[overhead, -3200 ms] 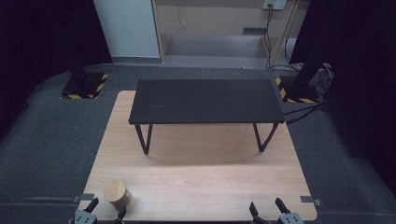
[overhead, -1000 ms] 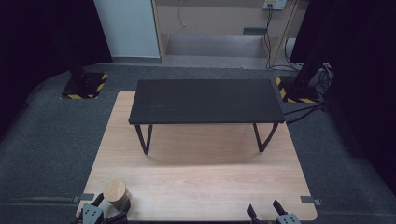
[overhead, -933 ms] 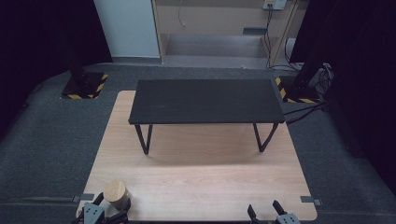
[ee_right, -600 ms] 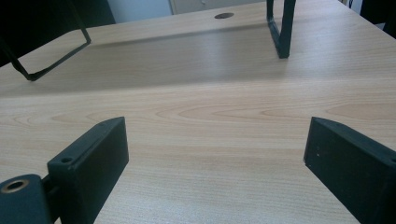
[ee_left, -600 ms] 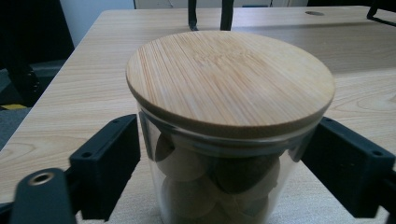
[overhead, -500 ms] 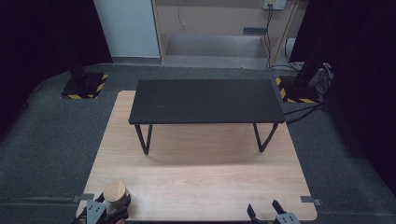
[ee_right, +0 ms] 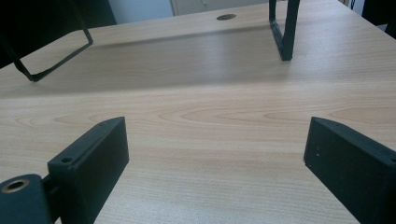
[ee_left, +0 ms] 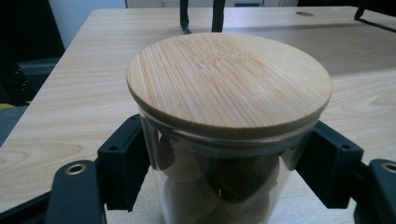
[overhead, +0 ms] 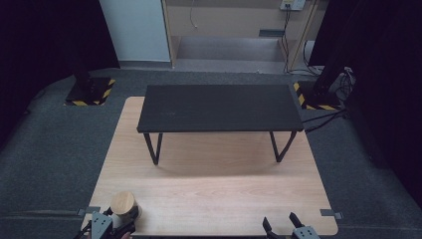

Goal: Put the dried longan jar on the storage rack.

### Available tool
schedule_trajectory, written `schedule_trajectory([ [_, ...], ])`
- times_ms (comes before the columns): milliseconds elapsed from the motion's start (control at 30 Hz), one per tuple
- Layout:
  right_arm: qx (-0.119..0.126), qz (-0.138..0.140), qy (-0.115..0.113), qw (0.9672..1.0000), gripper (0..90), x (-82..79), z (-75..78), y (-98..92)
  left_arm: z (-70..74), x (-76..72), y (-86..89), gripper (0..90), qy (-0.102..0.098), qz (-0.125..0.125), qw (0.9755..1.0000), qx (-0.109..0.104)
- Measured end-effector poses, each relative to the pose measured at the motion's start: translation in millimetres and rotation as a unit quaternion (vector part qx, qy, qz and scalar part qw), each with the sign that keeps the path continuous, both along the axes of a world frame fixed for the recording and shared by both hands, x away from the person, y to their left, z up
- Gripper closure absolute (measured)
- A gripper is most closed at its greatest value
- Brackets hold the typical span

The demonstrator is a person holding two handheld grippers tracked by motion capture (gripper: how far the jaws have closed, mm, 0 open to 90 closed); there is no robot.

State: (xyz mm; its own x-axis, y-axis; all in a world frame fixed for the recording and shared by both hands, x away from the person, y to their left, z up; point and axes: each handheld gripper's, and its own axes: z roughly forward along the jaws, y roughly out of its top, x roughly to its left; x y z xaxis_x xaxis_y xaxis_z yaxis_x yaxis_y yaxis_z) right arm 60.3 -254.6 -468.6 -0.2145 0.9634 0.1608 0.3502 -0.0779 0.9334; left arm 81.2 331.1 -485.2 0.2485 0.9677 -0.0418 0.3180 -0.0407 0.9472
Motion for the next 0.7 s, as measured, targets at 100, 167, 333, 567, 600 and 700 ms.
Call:
schedule_trajectory([
  [100,0.0,0.0,0.0,1.0,7.0,-0.3,0.4,-0.1,7.5,0.4,0.0,24.4,0.001,-0.003,1.0,0.003],
  [167,0.0,0.0,-0.001,1.0,6.9,-0.7,0.7,-0.3,19.9,1.9,0.8,24.4,0.001,-0.008,1.0,0.005],
  [333,0.001,0.0,-0.003,1.0,7.0,-1.5,0.8,-0.5,35.7,4.4,1.9,24.4,-0.006,-0.013,0.9999,0.003],
  [567,0.002,0.0,-0.006,1.0,7.0,-2.1,1.3,-0.3,61.4,12.9,-0.2,24.4,-0.02,-0.021,0.9996,0.0],
  [600,0.002,0.0,-0.006,1.0,7.0,-2.0,1.5,-0.4,65.3,14.1,-0.5,24.4,-0.023,-0.023,0.9995,0.0],
  [700,0.002,0.001,-0.007,1.0,7.0,-2.0,1.6,-0.7,82.2,20.1,0.3,24.4,-0.036,-0.035,0.9987,-0.002],
])
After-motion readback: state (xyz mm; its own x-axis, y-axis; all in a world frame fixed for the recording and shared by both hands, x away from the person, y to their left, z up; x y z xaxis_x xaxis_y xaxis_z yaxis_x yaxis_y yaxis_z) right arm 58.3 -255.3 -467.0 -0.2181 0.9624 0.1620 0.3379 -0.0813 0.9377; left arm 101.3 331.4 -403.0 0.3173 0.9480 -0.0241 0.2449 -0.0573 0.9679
